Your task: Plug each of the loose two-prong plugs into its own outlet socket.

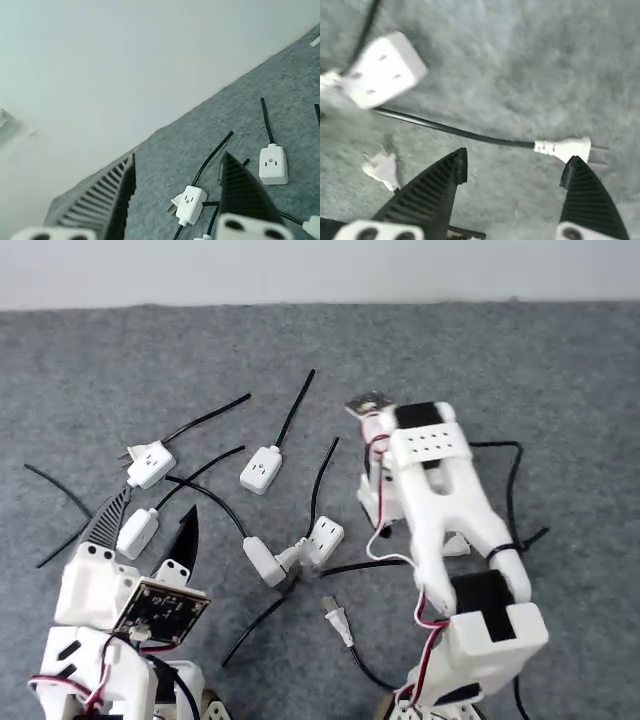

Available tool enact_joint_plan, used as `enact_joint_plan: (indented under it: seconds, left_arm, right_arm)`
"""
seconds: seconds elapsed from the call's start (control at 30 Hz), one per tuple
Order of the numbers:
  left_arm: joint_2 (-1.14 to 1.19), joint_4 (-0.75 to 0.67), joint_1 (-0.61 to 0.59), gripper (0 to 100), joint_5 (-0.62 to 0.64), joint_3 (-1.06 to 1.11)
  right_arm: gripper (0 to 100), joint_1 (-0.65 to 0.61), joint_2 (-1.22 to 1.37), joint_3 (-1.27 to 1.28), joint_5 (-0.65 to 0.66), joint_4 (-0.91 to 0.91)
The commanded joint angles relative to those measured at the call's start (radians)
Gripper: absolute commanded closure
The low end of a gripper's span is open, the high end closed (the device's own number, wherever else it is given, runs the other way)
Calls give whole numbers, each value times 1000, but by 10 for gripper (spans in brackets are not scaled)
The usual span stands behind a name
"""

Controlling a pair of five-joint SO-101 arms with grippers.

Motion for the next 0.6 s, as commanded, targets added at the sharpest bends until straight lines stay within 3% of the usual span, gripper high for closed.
enact_joint_plan:
  seconds: [0.0, 0.57]
  left_arm:
    - [-11, 3, -11, 739, 8, -16]
    - [-12, 58, -12, 739, 9, -13]
  right_arm:
    - [705, 70, -8, 25, 52, -12]
    - [706, 321, -1, 155, 216, -94]
